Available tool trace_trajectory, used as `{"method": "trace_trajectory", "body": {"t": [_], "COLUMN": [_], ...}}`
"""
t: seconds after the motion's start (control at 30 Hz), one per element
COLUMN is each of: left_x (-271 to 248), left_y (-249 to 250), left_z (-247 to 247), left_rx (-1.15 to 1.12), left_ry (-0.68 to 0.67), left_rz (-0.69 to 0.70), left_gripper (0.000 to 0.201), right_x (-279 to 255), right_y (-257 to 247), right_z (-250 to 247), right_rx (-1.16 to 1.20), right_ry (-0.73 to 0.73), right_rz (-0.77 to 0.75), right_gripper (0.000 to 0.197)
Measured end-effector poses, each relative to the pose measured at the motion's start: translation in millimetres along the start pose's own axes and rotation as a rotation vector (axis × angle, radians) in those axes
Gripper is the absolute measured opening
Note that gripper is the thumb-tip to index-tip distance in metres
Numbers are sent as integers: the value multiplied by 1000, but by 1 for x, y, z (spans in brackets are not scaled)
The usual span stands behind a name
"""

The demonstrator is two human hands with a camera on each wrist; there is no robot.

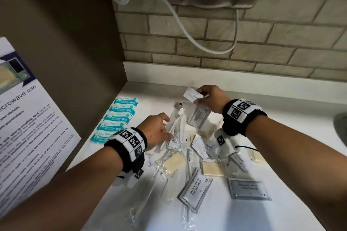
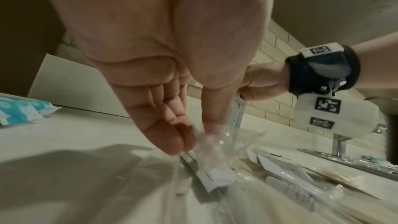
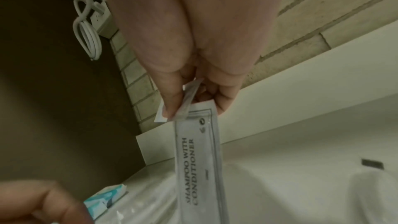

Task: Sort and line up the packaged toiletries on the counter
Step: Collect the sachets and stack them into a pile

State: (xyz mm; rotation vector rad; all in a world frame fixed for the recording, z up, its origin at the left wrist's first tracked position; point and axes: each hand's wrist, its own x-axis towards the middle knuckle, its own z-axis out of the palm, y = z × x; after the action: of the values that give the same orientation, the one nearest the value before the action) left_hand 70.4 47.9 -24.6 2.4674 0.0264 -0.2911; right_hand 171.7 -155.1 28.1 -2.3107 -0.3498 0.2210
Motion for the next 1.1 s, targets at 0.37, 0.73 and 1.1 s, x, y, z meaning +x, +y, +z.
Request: {"method": "trace_trajectory", "body": {"t": [0.37,0.73,1.1], "left_x": [1,4,23], "left_y": [-1,41,64], "left_z": [-6,21,42], "left_rx": [334,434,430], "left_ry": [20,0,-139], "left_rz": [-16,156,295], "left_gripper": [41,42,28], "right_x": [-13,-30,-41], "right_y": [-17,-16,5], "right_z": [-5,-17,-42], "right_rx": [76,73,22], "right_ry": [-137,-144,-81], "right_rz": [-123,-131,-86], "right_gripper": [22,26,23]}}
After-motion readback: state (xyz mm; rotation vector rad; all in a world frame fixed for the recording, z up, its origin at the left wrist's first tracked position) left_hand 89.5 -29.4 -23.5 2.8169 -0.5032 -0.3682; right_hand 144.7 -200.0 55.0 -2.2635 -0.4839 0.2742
